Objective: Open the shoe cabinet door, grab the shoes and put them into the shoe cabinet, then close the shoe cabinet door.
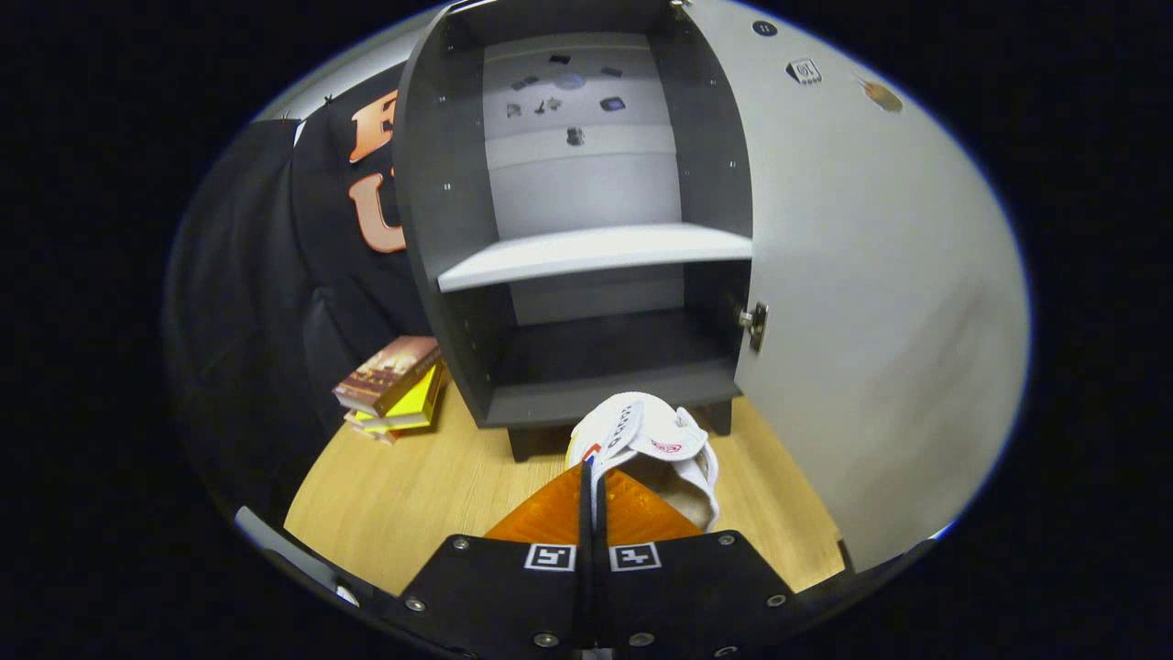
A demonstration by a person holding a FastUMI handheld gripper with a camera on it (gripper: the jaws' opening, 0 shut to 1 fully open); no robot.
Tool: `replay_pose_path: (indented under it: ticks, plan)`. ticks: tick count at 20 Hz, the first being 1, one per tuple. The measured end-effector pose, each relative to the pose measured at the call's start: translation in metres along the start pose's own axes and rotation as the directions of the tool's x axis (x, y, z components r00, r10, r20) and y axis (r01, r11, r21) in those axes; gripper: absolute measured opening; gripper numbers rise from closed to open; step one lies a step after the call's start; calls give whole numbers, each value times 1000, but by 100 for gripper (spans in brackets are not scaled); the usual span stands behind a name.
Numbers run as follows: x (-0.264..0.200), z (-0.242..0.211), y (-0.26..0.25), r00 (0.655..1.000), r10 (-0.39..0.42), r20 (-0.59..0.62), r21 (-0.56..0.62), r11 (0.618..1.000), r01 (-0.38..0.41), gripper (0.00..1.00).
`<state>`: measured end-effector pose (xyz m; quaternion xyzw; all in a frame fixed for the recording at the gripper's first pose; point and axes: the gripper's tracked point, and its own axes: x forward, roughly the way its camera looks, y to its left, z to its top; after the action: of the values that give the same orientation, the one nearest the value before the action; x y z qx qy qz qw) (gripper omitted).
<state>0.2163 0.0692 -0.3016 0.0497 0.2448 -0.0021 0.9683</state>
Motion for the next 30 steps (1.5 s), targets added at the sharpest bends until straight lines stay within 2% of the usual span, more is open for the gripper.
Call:
replay_pose_path:
  ticks: [5, 9, 13, 17, 21, 30]
  plan:
    - [-3, 102, 1, 987, -16, 163, -17, 1000, 19, 0]
    - [34, 154, 13, 980, 16, 197, -48, 999, -6, 0]
    - [91, 188, 27, 978, 38, 205, -71, 997, -24, 0]
    - [149, 210, 35, 980, 52, 192, -75, 996, -38, 0]
    - [194, 212, 39, 989, 44, 144, -107, 994, -29, 0]
    - [218, 218, 42, 986, 9, 166, -159, 987, 18, 2]
